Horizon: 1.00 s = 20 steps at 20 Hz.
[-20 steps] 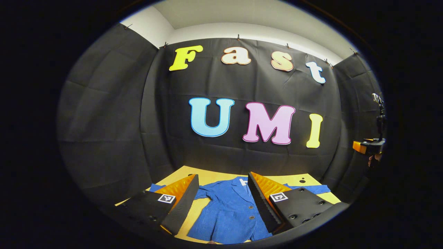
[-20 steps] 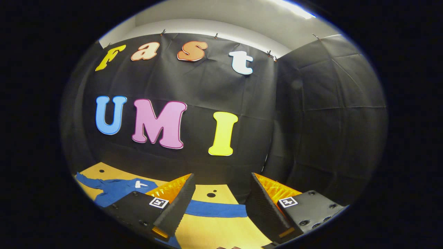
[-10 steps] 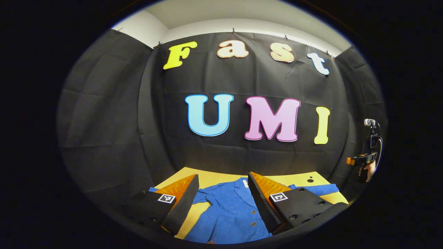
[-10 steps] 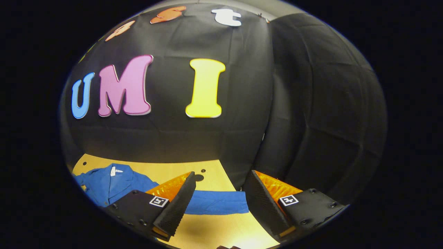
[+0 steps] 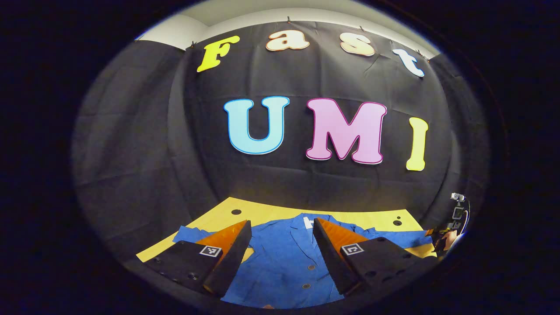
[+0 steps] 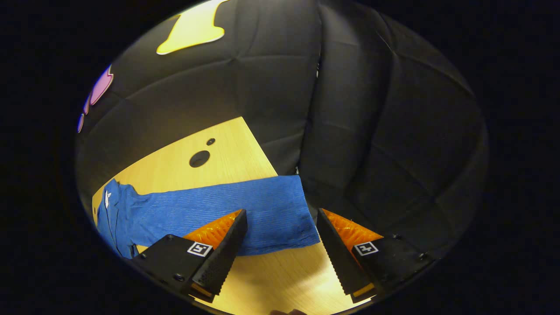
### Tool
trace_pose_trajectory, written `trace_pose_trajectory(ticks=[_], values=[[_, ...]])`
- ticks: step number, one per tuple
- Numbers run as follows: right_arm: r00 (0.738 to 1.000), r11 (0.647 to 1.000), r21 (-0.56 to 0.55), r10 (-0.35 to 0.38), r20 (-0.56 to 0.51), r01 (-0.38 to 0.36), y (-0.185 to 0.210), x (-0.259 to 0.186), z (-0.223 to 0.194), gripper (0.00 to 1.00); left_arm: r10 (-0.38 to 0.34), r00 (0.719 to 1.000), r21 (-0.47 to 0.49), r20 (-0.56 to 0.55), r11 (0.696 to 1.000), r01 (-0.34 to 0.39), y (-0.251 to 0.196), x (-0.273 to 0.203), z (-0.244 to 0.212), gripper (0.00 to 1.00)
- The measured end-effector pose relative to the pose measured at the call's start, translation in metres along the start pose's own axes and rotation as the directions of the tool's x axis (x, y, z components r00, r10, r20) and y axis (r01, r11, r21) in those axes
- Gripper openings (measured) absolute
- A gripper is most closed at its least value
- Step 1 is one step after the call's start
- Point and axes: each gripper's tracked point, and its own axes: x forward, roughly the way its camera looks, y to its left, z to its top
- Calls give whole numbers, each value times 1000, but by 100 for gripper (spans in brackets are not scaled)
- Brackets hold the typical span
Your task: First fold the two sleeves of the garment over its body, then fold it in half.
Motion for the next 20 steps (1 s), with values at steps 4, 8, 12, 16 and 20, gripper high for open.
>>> trace_pose_trajectory(ticks=[4, 8, 12, 16, 20], values=[[999, 1000, -15, -11, -37, 10, -1, 11, -11, 97, -9, 1000, 29, -25, 1000, 10, -18, 13, -7, 82], [999, 999, -21, -44, -28, 43, -6, 15, -12, 85, -37, 999, 36, -16, 999, 38, -30, 20, -3, 82], [999, 1000, -4, -18, -28, 17, 4, 19, -12, 36, -56, 998, 21, -17, 998, 57, -34, 25, -4, 82], [999, 1000, 0, -22, -24, 22, 14, 14, -9, 3, -61, 998, 33, 1, 998, 61, -29, 20, 0, 82], [998, 1000, -14, 15, 68, -15, 38, -18, 20, 3, -62, 998, 14, 5, 998, 62, -16, 7, -5, 82]])
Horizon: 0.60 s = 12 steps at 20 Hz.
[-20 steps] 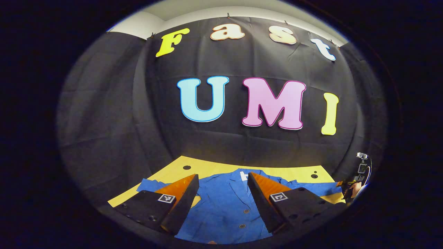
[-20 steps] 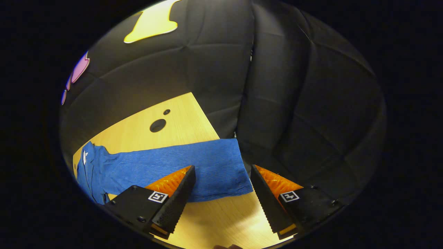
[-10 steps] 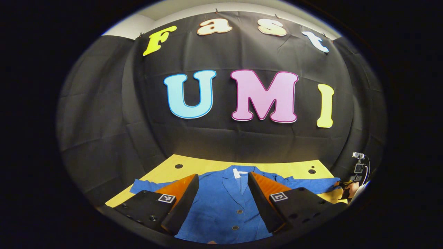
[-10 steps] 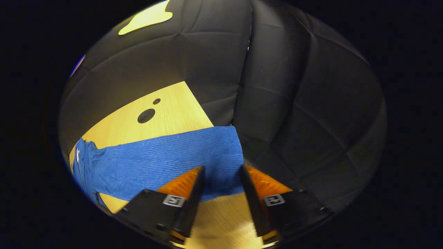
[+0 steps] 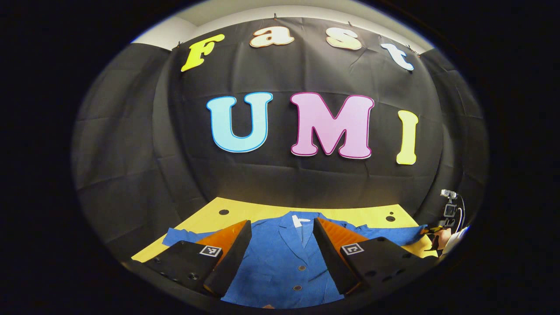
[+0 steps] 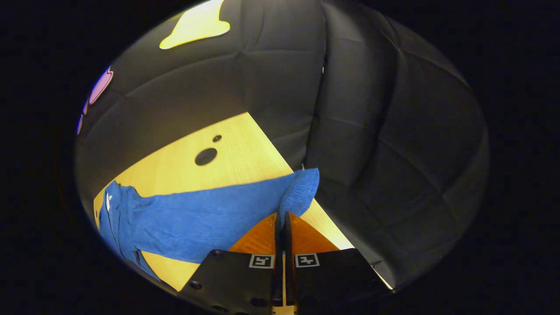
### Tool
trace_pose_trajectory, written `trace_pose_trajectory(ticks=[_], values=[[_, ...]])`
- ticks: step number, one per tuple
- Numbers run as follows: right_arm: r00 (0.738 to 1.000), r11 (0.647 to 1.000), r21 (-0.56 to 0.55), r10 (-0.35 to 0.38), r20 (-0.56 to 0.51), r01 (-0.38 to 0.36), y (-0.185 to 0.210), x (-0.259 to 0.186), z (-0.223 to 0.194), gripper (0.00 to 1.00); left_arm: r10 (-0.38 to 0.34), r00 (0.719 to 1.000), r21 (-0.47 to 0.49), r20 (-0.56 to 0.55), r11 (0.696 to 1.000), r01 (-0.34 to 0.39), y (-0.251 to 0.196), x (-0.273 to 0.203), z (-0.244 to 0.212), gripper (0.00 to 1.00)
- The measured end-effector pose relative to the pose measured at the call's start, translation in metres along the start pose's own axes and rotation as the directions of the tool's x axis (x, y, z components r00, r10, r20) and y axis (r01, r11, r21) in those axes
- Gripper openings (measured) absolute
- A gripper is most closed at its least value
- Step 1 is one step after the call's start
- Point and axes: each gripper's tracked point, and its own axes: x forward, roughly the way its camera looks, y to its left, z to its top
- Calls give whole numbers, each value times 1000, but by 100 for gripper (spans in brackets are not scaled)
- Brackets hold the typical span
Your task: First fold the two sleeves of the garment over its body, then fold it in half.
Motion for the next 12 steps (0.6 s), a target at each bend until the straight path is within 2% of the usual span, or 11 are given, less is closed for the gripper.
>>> trace_pose_trajectory(ticks=[4, 6, 7, 8, 12], values=[[997, 999, -2, 42, 59, -42, 45, -50, 30, 3, 15, 1000, -93, -12, 996, -16, 31, -9, -11, 82], [991, 997, -40, 70, 118, -65, 77, -78, 50, 3, 20, 1000, -118, -24, 993, -22, 51, -13, -16, 81], [985, 994, -76, 87, 152, -76, 97, -95, 59, 0, 21, 1000, -122, -21, 992, -24, 63, -17, -17, 81], [977, 990, -109, 108, 183, -89, 117, -116, 67, 3, 22, 1000, -122, -11, 992, -23, 77, -23, -17, 81], [929, 957, -257, 213, 301, -136, 222, -204, 85, 3, 48, 999, -119, 2, 992, -48, 149, -39, -26, 81]])
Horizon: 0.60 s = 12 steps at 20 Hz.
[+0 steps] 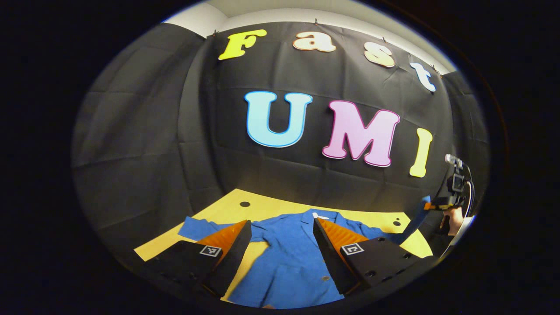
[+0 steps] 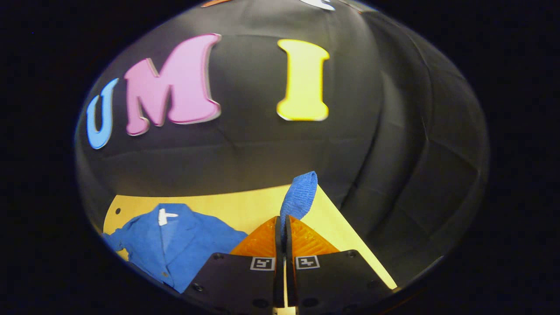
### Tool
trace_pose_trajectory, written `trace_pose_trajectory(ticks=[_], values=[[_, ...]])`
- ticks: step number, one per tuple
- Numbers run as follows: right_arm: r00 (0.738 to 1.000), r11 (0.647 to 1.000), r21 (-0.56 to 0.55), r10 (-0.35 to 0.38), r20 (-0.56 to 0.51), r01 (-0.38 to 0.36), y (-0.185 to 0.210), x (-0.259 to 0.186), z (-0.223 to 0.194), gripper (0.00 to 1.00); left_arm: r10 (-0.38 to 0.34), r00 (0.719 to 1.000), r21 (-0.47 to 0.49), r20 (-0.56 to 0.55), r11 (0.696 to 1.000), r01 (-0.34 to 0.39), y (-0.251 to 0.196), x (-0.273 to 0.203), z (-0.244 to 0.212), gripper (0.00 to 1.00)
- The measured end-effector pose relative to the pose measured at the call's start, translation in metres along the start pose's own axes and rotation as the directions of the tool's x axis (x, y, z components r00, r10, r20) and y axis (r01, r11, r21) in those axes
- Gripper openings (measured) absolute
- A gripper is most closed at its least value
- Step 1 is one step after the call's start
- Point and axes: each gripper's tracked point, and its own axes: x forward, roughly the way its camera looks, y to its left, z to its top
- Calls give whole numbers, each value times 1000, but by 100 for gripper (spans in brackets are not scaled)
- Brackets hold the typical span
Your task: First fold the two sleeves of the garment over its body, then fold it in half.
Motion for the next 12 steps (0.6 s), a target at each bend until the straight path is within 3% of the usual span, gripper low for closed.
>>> trace_pose_trajectory(ticks=[3, 5, 9, 12], values=[[990, 988, -124, 106, 88, -95, 97, -30, 24, 3, 51, 998, -25, -27, 998, -51, 63, -8, -12, 83], [983, 974, -154, 177, 54, -166, 165, -39, 17, 2, 90, 995, -50, -45, 994, -92, 103, -11, -21, 82], [960, 945, -168, 273, -57, -279, 288, -15, -35, 2, 191, 978, -71, -82, 978, -197, 173, -24, -40, 82], [928, 931, -106, 329, -172, -350, 358, 5, -97, 3, 267, 956, -67, -123, 959, -277, 216, -46, -58, 82]])
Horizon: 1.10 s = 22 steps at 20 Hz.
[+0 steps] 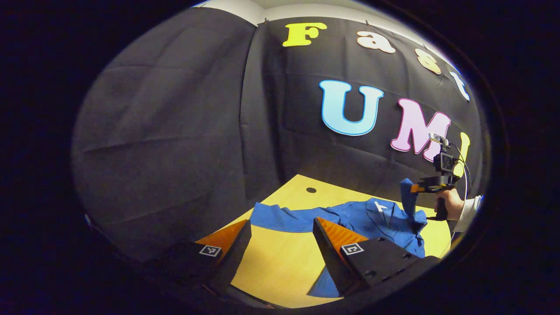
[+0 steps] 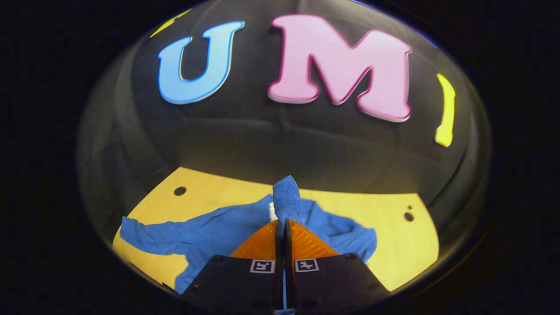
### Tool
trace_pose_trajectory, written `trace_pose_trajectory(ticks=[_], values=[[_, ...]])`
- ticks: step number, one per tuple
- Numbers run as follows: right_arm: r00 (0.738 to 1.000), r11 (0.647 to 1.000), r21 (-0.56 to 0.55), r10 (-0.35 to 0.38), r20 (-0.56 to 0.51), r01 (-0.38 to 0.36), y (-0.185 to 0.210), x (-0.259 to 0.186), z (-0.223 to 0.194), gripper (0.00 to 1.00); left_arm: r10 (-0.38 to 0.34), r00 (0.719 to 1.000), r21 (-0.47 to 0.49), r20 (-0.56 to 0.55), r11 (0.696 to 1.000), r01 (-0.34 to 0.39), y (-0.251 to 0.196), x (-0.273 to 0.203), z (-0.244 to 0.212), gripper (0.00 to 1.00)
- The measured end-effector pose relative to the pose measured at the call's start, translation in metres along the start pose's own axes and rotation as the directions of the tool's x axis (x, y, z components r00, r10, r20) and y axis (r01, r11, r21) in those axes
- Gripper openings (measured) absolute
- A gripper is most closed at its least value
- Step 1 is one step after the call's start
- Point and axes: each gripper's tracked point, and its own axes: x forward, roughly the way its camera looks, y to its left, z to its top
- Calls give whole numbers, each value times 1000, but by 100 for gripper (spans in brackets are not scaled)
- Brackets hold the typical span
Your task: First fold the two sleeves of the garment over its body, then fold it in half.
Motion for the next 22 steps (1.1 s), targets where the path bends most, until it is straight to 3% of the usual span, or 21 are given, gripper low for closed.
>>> trace_pose_trajectory(ticks=[4, 6, 7, 8, 9, 11, 12, 14, 18, 22], values=[[979, 985, 132, 134, -156, -114, 69, 42, -70, 2, 108, 993, 31, -37, 994, -107, 40, -19, -14, 82], [951, 957, 219, 236, -199, -192, 100, 45, -89, 0, 136, 990, 40, -42, 990, -134, 51, -26, -17, 82], [934, 939, 262, 284, -217, -224, 112, 44, -95, 9, 140, 989, 38, -48, 990, -138, 54, -26, -19, 82], [913, 916, 309, 334, -235, -256, 123, 41, -98, 3, 141, 988, 29, -56, 990, -139, 53, -26, -21, 82], [896, 897, 338, 374, -240, -284, 131, 37, -98, 29, 134, 989, 10, -63, 991, -134, 51, -23, -22, 82], [889, 883, 332, 410, -205, -331, 134, 32, -86, 59, 101, 992, -28, -71, 994, -103, 47, -18, -23, 82], [888, 880, 322, 421, -185, -350, 131, 27, -78, 58, 85, 993, -38, -77, 995, -88, 45, -9, -29, 82], [892, 886, 290, 420, -167, -363, 122, 8, -60, 96, 38, 996, -42, -78, 998, -41, 33, 18, -32, 82], [937, 935, 74, 346, 36, -348, 75, -57, 18, 97, 0, 992, -32, -123, 999, -4, 28, 82, -32, 82], [925, 954, -118, 297, 236, -276, 24, -162, 83, 97, -8, 968, -13, -252, 1000, 5, 33, 156, -48, 86]])
